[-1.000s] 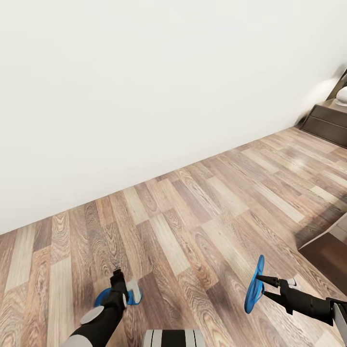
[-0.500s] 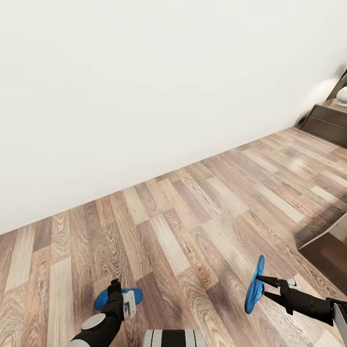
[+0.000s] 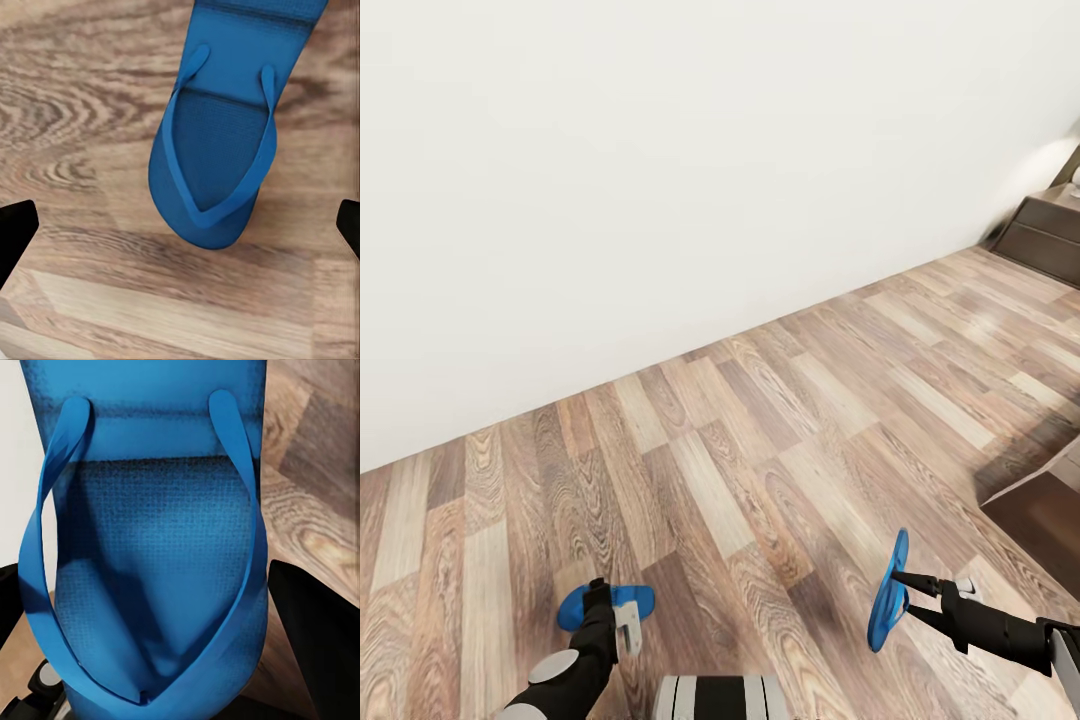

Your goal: In the bedroom, move the book from the bed onto either nightstand, and place the two sandals side by side next to the bed.

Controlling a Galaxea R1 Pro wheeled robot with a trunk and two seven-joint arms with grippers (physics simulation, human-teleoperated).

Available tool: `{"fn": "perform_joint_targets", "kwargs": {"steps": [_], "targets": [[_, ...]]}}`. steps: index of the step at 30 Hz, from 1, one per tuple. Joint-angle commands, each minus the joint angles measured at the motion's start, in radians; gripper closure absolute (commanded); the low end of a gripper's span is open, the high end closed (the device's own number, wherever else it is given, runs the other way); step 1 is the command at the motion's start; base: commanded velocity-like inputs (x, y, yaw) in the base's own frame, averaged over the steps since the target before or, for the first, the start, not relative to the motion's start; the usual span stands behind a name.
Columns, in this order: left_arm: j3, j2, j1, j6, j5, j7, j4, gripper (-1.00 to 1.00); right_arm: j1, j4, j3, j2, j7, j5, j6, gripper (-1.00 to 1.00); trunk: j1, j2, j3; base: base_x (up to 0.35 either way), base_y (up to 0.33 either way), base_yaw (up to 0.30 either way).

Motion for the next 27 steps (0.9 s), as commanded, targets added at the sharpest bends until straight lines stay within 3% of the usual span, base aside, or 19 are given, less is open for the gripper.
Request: {"fn": "perform_joint_targets", "kwargs": {"steps": [1, 17, 27], "targets": [[-0.004, 0.0, 0.0, 0.005, -0.01, -0.009, -0.002, -1.0, 0.0, 0.0, -0.001, 0.0, -0.002, -0.006, 0.008, 1.0, 0.0, -0.001, -0.005, 0.0, 0.0, 0.0], [-0.003, 0.001, 0.0, 0.005, -0.009, -0.009, -0.003, -1.0, 0.0, 0.0, -0.001, 0.0, 0.0, -0.006, 0.008, 1.0, 0.007, -0.004, -0.067, 0.0, 0.0, 0.0], [-0.002, 0.005, 0.0, 0.004, -0.009, -0.008, -0.004, -1.0, 0.0, 0.0, -0.001, 0.0, -0.001, -0.006, 0.008, 1.0, 0.007, -0.004, -0.067, 0.0, 0.0, 0.0]]}}
